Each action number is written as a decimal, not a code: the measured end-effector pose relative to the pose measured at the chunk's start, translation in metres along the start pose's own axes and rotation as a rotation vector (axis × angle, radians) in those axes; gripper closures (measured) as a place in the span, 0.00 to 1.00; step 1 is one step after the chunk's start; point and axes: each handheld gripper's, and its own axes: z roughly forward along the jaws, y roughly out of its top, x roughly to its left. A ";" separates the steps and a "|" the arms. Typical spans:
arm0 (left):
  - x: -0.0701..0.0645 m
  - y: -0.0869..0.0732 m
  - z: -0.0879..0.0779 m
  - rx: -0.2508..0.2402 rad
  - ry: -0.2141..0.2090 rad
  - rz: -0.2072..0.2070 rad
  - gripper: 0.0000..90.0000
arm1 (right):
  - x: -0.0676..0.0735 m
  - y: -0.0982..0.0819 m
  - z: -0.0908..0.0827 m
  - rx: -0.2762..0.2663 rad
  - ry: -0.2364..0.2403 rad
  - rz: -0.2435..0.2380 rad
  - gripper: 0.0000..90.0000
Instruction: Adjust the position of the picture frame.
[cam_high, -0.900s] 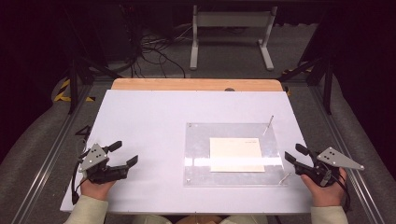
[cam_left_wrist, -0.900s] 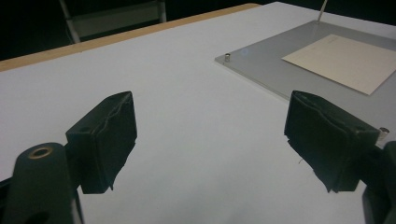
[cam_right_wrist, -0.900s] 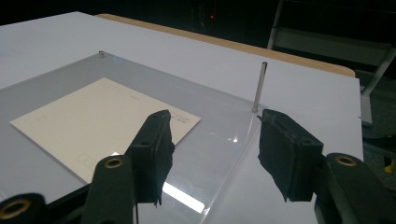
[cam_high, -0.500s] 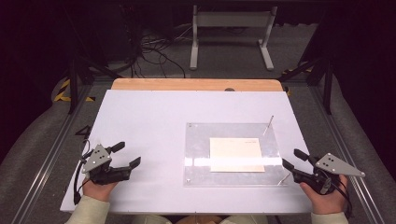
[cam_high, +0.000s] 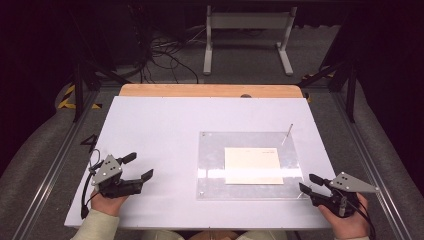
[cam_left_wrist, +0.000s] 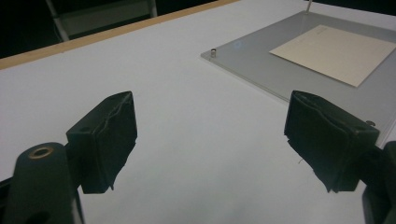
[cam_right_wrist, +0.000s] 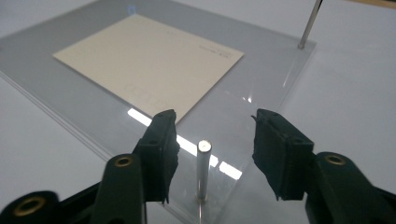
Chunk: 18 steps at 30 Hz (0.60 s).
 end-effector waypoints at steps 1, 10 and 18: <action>0.000 0.000 0.000 0.002 -0.002 -0.003 0.19 | 0.001 -0.001 0.001 0.018 -0.002 -0.005 0.60; -0.001 0.000 0.003 0.018 -0.007 0.002 0.20 | 0.011 0.005 0.009 0.124 -0.030 -0.052 0.93; -0.006 0.000 0.007 0.028 -0.017 0.014 0.20 | 0.018 0.016 0.026 0.123 0.009 -0.065 0.94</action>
